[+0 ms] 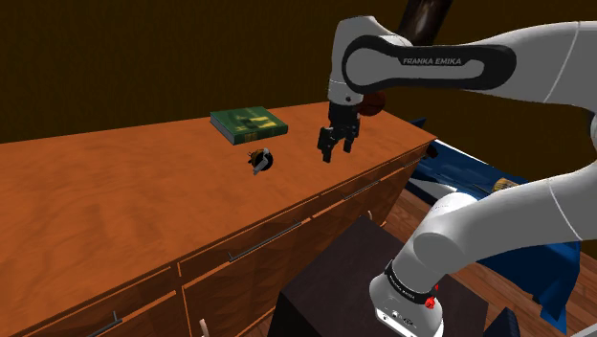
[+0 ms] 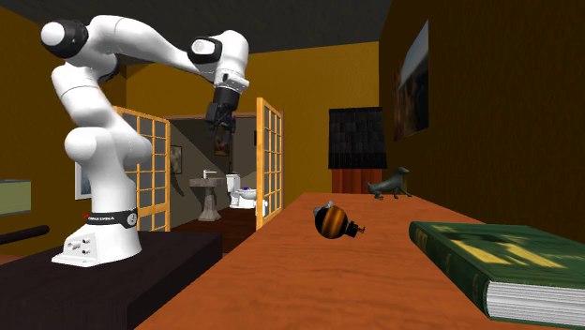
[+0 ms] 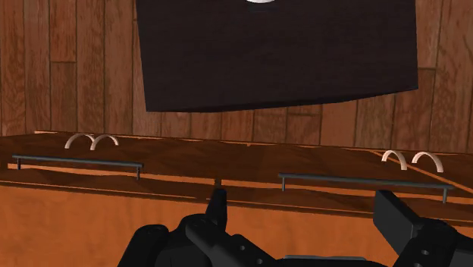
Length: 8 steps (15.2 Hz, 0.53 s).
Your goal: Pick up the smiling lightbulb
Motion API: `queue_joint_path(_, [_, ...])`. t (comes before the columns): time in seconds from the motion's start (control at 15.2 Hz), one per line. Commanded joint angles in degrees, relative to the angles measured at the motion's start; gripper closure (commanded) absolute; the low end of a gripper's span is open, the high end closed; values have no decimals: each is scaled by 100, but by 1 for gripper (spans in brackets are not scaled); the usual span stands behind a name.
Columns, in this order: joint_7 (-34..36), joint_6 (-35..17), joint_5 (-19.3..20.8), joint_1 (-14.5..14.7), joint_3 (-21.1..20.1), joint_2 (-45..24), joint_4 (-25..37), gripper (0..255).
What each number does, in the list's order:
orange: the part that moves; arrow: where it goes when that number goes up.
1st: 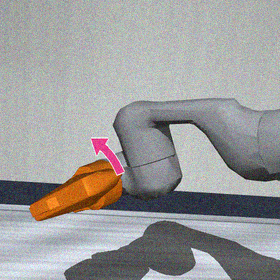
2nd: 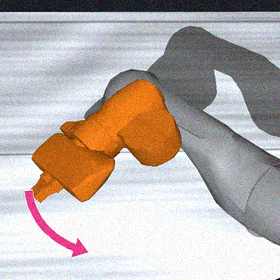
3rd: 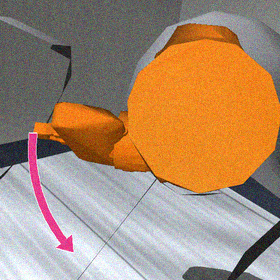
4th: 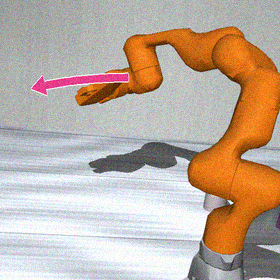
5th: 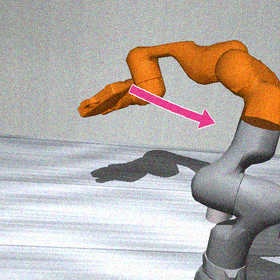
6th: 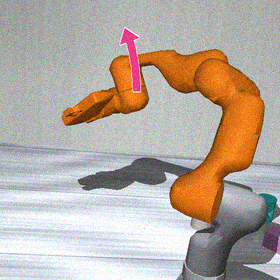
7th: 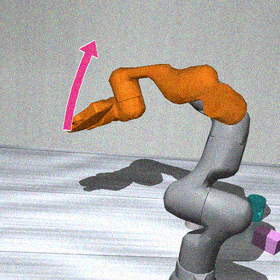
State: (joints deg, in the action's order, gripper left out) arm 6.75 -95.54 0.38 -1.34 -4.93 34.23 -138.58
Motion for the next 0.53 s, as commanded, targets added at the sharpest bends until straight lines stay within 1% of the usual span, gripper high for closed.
queue_joint_path(0.0, [175, -347, -13, -43, -64, -500, 176, 0])
queue_joint_path(0.46, [695, -1208, 72, -198, -175, -2063, 927, 0])
